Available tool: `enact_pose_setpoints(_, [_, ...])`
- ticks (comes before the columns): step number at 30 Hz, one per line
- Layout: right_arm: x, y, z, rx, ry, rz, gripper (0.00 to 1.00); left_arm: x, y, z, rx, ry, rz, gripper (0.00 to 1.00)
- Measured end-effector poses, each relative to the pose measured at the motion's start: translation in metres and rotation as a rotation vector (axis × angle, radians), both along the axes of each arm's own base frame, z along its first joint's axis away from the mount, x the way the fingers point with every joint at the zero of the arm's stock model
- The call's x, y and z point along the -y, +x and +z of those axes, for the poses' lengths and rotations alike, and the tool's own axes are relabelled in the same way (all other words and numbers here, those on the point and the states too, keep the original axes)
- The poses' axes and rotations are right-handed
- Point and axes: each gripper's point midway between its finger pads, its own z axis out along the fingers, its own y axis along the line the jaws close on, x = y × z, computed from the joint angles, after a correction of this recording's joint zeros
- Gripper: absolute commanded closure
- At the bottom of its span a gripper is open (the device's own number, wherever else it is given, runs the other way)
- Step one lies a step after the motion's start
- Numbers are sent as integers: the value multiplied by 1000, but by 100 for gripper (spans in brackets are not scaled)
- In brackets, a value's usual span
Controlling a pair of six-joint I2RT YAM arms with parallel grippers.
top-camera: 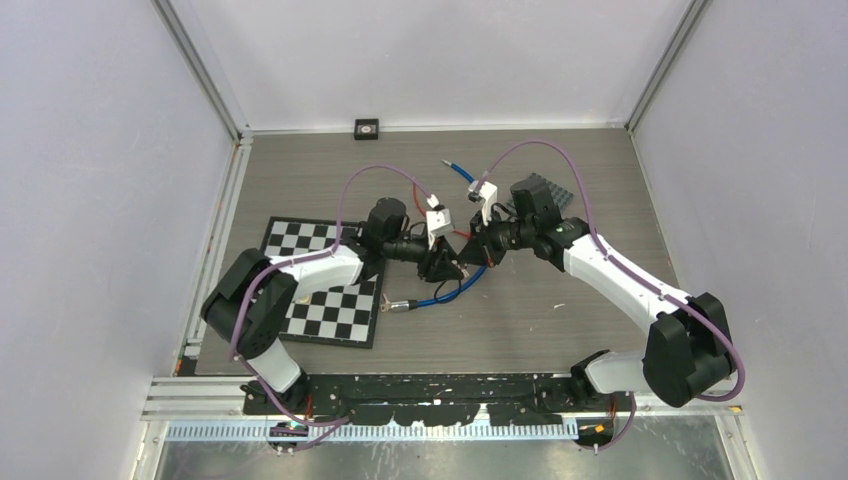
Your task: Unlock with the key
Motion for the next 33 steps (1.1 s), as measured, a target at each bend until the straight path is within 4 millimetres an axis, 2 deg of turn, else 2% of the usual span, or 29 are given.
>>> enact_pose_setpoints(4, [0,0,0,-2,1,-3,100,1,-2,-5,-19,8,-3,53])
enact_pose_setpoints(7, [0,0,0,-5,2,-4,100,1,-3,-6,-18,6,-4,57])
enact_pose_setpoints(13, [0,0,0,-5,4,-5,100,0,-5,-10,-26,9,-5,80])
enact_pose_setpoints(16, [0,0,0,-6,3,-7,100,1,-6,-11,-31,5,-12,97])
enact_pose_setpoints(17, [0,0,0,-7,2,-8,99,1,-5,-10,-31,2,-13,100])
enact_pose_setpoints(23, [0,-2,-1,9,1,23,99,2,-8,-11,-48,-7,-24,100])
enact_pose_setpoints(33, [4,-30,-1,154,-14,288,100,0,-36,-10,-77,-36,-161,100])
